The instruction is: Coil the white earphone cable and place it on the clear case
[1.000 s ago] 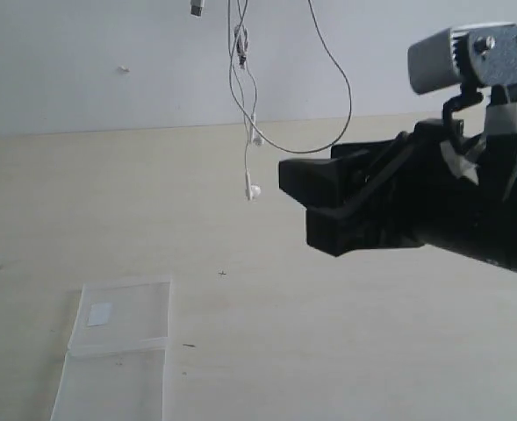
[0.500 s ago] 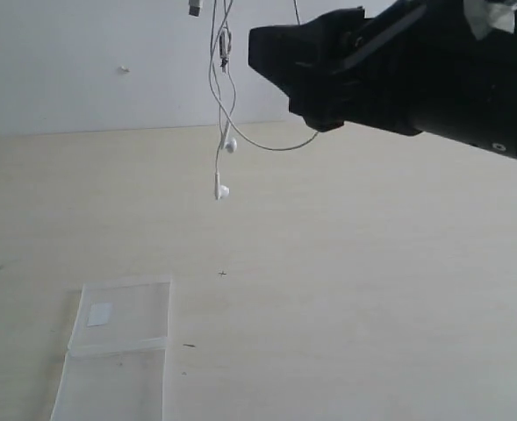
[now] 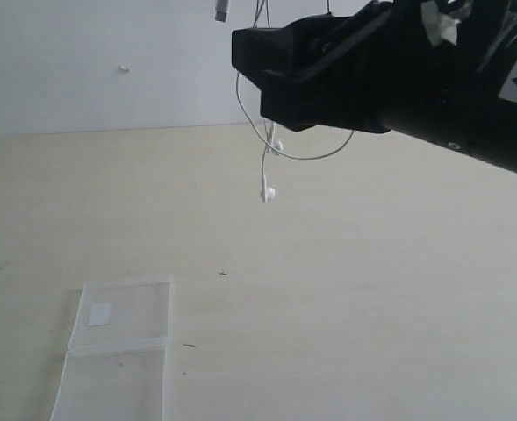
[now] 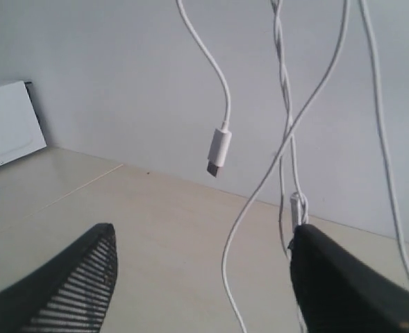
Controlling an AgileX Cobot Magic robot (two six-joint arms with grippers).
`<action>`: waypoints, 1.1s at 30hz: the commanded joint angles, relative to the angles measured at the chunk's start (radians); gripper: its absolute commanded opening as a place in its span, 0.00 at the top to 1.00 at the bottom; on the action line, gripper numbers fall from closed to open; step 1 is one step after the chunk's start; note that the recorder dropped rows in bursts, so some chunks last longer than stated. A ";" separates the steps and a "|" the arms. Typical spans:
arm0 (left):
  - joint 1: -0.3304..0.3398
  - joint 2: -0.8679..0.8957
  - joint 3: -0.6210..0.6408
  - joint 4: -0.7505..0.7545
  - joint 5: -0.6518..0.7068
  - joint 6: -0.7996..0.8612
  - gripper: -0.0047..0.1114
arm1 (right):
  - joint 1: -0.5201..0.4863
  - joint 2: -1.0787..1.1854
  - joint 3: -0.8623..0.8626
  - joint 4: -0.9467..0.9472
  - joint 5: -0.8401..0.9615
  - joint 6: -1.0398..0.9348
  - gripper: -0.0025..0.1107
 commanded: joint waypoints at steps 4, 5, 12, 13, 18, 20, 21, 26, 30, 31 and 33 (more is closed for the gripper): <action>-0.005 -0.007 -0.006 0.006 0.002 0.000 0.96 | -0.003 0.030 -0.016 -0.003 -0.041 -0.013 0.38; -0.005 -0.007 -0.006 0.006 0.000 0.000 0.96 | -0.003 0.028 -0.016 0.000 -0.041 -0.013 0.38; -0.005 -0.007 -0.006 0.006 -0.013 0.000 0.96 | -0.003 0.015 -0.018 0.003 -0.046 -0.013 0.38; -0.005 -0.007 -0.006 0.006 -0.015 0.000 0.96 | -0.003 0.015 -0.023 0.005 -0.044 -0.022 0.38; -0.005 -0.007 -0.006 0.006 -0.045 0.000 0.96 | -0.003 0.015 -0.041 0.020 -0.042 -0.053 0.38; -0.005 -0.007 -0.006 0.006 -0.071 0.000 0.96 | -0.003 0.015 -0.043 0.026 -0.046 -0.086 0.38; -0.005 -0.007 -0.006 0.006 -0.081 0.000 0.96 | -0.003 0.015 -0.043 0.049 -0.046 -0.113 0.38; -0.005 -0.007 -0.006 0.006 -0.076 0.000 0.96 | -0.003 0.015 -0.043 0.121 -0.045 -0.201 0.38; -0.005 -0.001 -0.006 0.006 -0.075 0.000 0.96 | -0.001 0.015 -0.043 0.121 -0.045 -0.201 0.33; -0.005 -0.001 -0.006 0.006 -0.075 0.000 0.96 | -0.001 0.015 -0.043 0.121 -0.045 -0.196 0.31; -0.005 0.004 -0.006 0.006 -0.075 0.000 0.96 | -0.001 0.015 -0.043 0.136 -0.047 -0.194 0.29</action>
